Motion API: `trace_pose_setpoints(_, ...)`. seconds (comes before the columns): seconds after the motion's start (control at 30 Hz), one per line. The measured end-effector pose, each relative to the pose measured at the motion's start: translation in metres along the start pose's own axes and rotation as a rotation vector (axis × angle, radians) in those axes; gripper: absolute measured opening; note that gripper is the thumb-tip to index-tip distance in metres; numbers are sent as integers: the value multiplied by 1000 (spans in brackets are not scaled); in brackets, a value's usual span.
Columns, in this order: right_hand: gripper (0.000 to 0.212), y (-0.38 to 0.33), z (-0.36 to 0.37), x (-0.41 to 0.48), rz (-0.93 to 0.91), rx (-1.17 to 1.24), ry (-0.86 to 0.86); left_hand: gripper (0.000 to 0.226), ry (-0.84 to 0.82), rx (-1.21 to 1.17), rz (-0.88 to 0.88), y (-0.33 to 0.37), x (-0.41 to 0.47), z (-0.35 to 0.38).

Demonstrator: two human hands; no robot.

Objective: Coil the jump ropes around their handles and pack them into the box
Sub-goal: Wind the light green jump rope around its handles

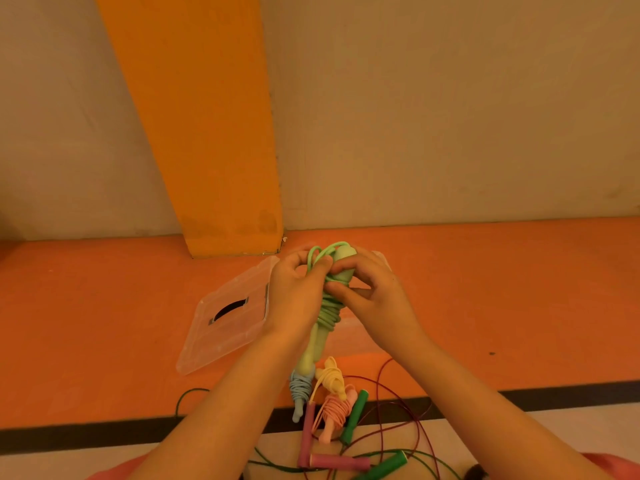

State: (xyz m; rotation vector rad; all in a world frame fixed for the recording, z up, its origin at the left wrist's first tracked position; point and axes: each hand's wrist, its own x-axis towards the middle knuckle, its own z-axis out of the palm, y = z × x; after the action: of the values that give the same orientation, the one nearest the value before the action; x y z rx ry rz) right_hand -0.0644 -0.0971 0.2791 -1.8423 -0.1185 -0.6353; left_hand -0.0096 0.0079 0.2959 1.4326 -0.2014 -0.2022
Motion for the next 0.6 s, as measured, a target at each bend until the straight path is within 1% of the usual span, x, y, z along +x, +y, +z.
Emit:
trace_pose_setpoints(0.07,15,1,3,0,7,16,6,25,56,76,81,-3,3,0)
trace_pose_setpoints(0.1,15,0,4,0,8,16,10,27,69,115,119,-4,3,-1)
trace_pose_setpoints(0.27,11,-3,5,-1,-24,-5,53,12,69,180,249,3,-3,2)
trace_pose_setpoints(0.33,17,-5,6,-1,-31,4,62,10,59,156,253,4,-5,2)
trace_pose_setpoints(0.4,28,-8,6,-1,18,129,71,11,51,140,250,3,-5,1)
trace_pose_setpoints(0.47,33,-8,4,0,45,198,68,10,44,136,267,3,-7,0)
trace_pose_setpoints(0.6,35,-4,4,0,-26,48,75,29,58,113,247,2,-6,-1)
